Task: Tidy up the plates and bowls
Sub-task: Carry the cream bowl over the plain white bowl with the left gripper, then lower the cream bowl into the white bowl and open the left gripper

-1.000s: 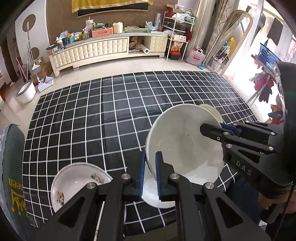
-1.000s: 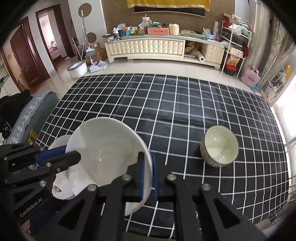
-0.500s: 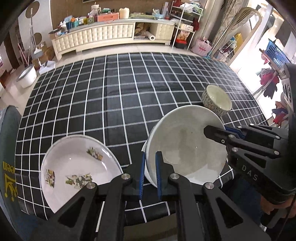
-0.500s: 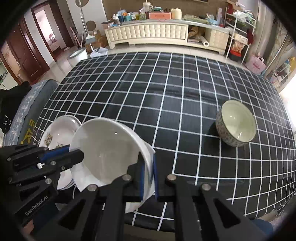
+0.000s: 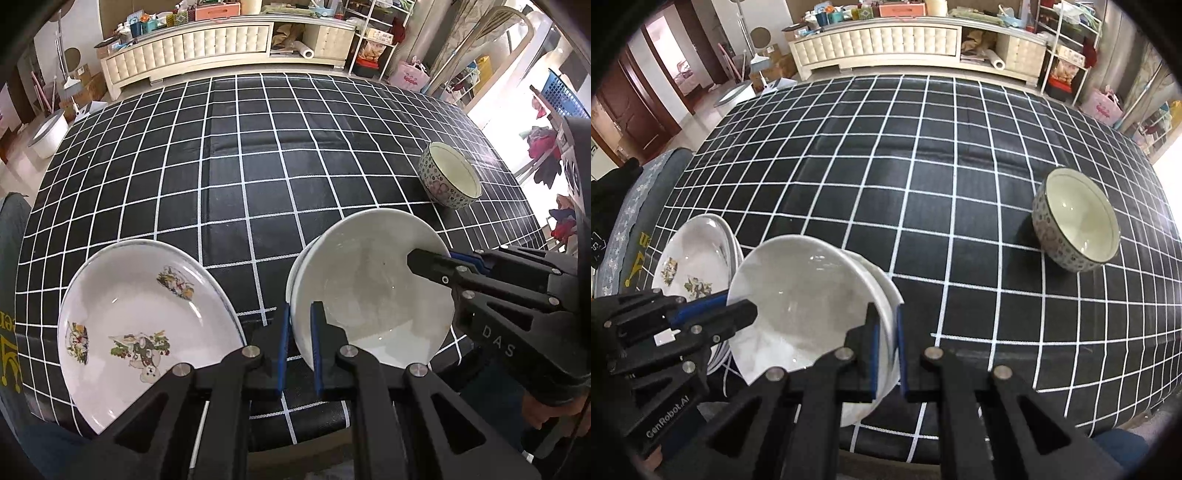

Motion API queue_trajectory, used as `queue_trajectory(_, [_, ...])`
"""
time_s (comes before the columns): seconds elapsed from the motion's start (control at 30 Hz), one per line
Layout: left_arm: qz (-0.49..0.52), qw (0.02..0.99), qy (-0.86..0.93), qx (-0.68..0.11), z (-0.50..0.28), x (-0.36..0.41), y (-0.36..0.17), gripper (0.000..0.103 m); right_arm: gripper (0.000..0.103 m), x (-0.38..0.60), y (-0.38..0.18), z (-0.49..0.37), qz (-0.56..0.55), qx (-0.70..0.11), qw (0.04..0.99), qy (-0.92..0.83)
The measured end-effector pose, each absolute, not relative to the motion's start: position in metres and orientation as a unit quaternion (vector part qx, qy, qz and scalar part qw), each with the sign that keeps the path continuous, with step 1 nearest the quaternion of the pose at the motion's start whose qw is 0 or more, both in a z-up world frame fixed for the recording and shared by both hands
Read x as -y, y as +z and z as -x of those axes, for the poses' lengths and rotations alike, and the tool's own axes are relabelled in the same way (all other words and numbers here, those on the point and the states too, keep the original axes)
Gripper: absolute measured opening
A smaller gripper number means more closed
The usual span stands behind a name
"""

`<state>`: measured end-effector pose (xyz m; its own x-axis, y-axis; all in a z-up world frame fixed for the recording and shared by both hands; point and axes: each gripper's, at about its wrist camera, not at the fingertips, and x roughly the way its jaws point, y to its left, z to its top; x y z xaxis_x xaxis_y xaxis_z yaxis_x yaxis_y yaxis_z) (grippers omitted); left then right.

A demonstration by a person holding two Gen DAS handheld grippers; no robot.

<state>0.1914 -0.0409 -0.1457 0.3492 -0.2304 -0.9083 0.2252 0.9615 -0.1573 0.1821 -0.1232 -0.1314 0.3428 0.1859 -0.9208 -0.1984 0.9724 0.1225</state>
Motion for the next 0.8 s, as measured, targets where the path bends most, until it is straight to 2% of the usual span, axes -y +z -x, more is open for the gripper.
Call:
queue_trajectory(0.63, [-0.008,0.818,-0.142,-0.557,-0.197,0.048,-0.156,0.01,0.012,0.126,-0.126,-0.182,0.013,-0.559,0.822,0.106])
queue_trajectory(0.7, [-0.011,0.826,-0.143,-0.545,-0.195,0.047,-0.15,0.021,0.012,0.127,-0.119,-0.179,0.011,-0.552,0.827,0.107])
queue_trajectory(0.8, [-0.014,0.837,-0.147,-0.527,-0.189,0.047,-0.139,0.026,0.012,0.131,-0.105,-0.174,0.007,-0.536,0.838,0.105])
